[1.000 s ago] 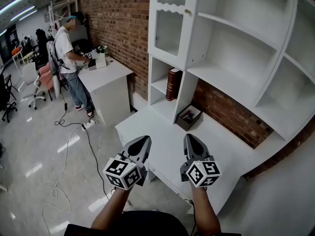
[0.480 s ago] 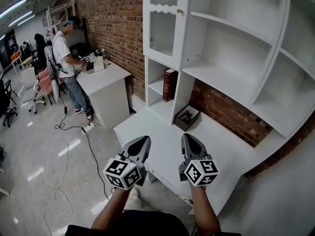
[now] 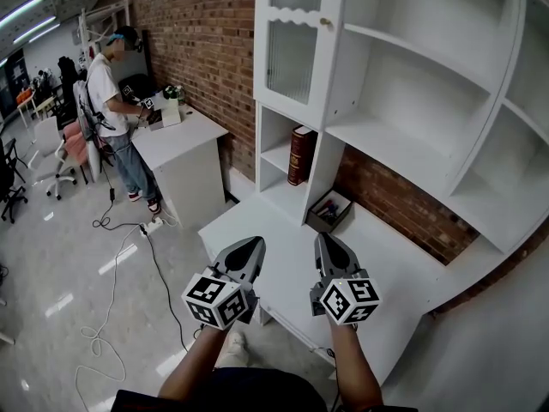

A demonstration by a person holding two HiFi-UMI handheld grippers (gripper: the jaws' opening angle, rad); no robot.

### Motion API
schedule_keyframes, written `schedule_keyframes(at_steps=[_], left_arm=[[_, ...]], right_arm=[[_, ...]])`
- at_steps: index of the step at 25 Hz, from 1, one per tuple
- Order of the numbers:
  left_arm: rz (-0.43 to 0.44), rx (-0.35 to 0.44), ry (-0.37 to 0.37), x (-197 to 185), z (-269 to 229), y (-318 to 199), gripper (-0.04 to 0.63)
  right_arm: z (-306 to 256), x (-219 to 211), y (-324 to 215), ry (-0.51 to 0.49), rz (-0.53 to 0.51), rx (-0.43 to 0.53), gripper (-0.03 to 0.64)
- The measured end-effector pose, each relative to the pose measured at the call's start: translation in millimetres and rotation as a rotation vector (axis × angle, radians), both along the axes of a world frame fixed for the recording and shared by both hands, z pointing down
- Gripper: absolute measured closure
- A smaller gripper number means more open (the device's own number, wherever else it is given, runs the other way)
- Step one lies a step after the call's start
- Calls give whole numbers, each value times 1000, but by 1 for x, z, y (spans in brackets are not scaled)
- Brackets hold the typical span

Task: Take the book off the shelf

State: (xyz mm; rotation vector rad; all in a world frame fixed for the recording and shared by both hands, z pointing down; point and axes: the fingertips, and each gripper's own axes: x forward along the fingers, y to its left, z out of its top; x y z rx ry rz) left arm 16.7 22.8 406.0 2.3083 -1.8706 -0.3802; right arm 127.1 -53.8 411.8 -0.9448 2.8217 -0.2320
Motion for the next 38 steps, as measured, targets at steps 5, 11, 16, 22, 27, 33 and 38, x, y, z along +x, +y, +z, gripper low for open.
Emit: schedule_keyframes(at_steps=[5,11,16,22,27,33,38], left_arm=[[16,-8,-17,-17,-2,-20,580],[27,-3,-8,-40,-6,-46,580],[42,-6,-6,-57,-5,-67,580],[72,-6,1,-80,-8,-94,580],[94,-4,10,-101,-10,-112,580],[121,-13,26,-126,-8,-131,579],[148,-13,13,-142,-10,-141,579]], right_arm=[[-2,-17,-20,-21,10,-10,598],[-2,-45,-41,-16,4,-15,598],[-5,-66,-59,-6,1,-7,598],[-10,-86,-83,3,31,-5,598],[-10,-106,-101,8,56,-12,598],[-13,-134,-116,16,74,-10,598],[-15,-152,-125,14,97,-12,598]])
